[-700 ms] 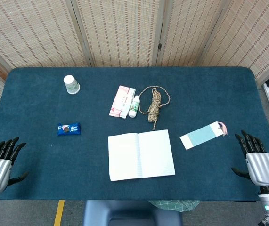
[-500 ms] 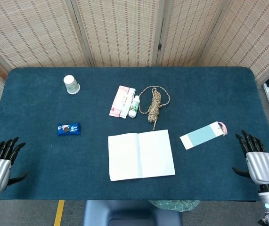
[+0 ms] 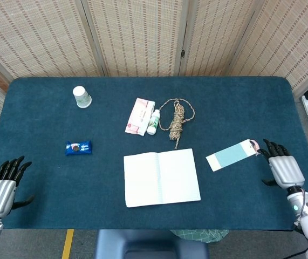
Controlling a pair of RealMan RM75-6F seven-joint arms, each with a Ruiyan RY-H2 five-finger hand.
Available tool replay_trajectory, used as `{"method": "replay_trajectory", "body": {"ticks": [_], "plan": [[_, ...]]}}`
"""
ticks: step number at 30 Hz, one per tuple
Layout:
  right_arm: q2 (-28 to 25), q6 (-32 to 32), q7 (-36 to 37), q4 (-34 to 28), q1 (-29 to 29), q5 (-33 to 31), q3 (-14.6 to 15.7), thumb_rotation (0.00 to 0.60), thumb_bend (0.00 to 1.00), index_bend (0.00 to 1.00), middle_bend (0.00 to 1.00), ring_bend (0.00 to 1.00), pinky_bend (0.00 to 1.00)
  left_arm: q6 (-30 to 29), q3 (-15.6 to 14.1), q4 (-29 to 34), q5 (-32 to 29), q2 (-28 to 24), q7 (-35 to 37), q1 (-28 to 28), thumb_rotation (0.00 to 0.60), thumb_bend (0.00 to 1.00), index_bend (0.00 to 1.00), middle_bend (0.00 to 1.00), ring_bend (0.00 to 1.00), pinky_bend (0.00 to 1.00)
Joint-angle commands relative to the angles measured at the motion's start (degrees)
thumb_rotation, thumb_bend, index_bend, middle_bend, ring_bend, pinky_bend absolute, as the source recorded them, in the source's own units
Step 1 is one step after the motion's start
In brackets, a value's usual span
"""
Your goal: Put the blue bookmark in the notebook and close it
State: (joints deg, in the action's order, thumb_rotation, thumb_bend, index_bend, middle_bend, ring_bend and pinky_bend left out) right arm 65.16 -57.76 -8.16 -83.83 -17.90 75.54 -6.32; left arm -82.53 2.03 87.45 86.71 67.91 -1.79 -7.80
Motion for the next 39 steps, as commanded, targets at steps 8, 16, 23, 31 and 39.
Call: {"method": "replay_trajectory", "body": {"ticks": [8, 16, 23, 31, 39], "plan": [[6.91, 12.98, -2.34, 11.06, -10.44, -6.08, -1.48, 0.600, 0.16, 0.30, 0.00, 0.00, 0.10, 1.38, 0.55, -0.37, -1.95, -0.02, 0.75, -0.39, 0.600, 0.19, 0.16, 0.06, 0.00, 0.00], [8.98, 17.01, -1.51, 13.47, -13.95, -6.40, -1.09, 0.600, 0.21, 0.32, 0.01, 0.00, 0.10, 2.39, 0.52, -0.52, -2.56, -0.21, 1.33, -0.73, 0.600, 0.19, 0.16, 0.07, 0.00, 0.00], [10.23, 18.19, -1.39, 14.57, -15.35, -6.80, -0.38, 0.600, 0.21, 0.31, 0.00, 0.00, 0.10, 3.01, 0.56, -0.47, -3.26, -0.19, 0.92, -0.91, 0.600, 0.19, 0.18, 0.06, 0.00, 0.00], [11.94, 19.38, -0.84, 16.09, -16.70, -6.80, 0.39, 0.600, 0.21, 0.29, 0.00, 0.00, 0.10, 3.14, 0.62, -0.36, -3.57, -0.23, 0.74, -0.98, 0.600, 0.19, 0.18, 0.07, 0.00, 0.00], [13.61, 20.55, 0.57, 17.66, -18.11, -6.73, 0.59, 0.600, 0.21, 0.29, 0.00, 0.00, 0.10, 2.95, 0.58, -0.21, -3.51, -0.35, 0.88, -0.95, 0.600, 0.19, 0.18, 0.07, 0.00, 0.00]]}}
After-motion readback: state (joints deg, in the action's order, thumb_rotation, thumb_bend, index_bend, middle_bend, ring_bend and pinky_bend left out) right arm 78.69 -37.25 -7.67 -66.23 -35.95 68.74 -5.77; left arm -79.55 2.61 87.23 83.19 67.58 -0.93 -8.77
